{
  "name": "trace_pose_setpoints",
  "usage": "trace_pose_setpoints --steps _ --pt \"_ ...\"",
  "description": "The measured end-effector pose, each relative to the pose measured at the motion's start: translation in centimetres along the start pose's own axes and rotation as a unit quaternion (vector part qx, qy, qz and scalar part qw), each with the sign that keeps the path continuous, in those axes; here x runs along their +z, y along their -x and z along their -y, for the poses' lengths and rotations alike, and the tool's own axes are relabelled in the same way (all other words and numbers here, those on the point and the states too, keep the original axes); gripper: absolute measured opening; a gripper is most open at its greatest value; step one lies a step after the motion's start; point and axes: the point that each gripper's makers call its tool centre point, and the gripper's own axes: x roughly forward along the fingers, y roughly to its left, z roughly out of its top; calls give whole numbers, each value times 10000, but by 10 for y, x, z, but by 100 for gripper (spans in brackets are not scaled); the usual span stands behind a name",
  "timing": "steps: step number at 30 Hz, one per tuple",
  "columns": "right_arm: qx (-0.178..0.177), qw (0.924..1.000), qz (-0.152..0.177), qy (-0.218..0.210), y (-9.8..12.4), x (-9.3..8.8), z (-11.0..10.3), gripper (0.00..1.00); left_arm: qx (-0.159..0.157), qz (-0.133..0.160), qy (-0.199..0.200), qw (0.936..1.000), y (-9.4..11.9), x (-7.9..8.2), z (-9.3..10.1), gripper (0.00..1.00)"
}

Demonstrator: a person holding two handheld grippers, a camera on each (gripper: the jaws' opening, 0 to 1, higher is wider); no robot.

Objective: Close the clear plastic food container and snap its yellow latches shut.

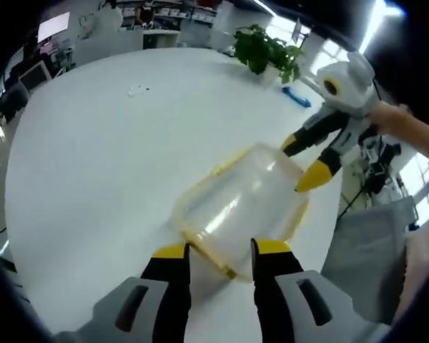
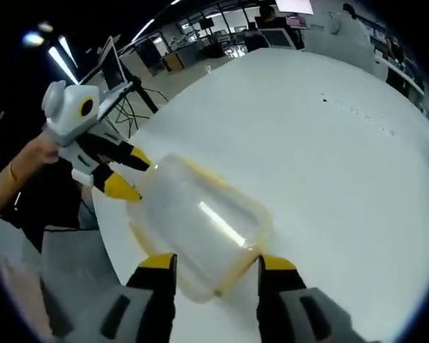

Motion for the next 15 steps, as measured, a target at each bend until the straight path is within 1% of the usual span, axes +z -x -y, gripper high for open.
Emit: trace_pose_setpoints --steps 2,3,4,5,6,7,8,9,10,12,13,15 --pt "-95 9998 136 70 3 6 2 43 83 -32 -93 9999 1 2 -1 32" --pt "-169 9995 208 151 5 9 3 43 220 -29 -185 9996 3 3 -4 34" --pt "-262 9990 264 268 8 13 4 43 407 16 -397 9984 6 7 -8 35" --pt "-335 9983 315 365 10 17 5 43 455 91 -444 9979 7 10 -7 37" --pt "-455 9967 405 533 14 23 6 43 502 225 -445 9975 10 16 -5 39" --pt "-515 9956 433 648 16 27 5 43 517 319 -445 9972 12 20 -3 39" --pt "-642 9933 519 815 18 33 6 42 548 444 -529 9961 14 26 -1 38" --pt "-691 9912 598 960 19 38 4 41 571 524 -627 9950 15 30 2 37" --pt "-650 9888 643 1179 19 42 -2 41 594 545 -719 9941 15 31 4 37" --pt "-575 9884 631 1253 17 43 -10 40 656 540 -972 9916 13 32 10 36" --pt "-438 9885 605 1311 14 44 -18 39 686 529 -1114 9900 10 32 13 36" --pt "-275 9897 547 1292 9 44 -28 38 739 538 -1253 9879 5 31 17 36"
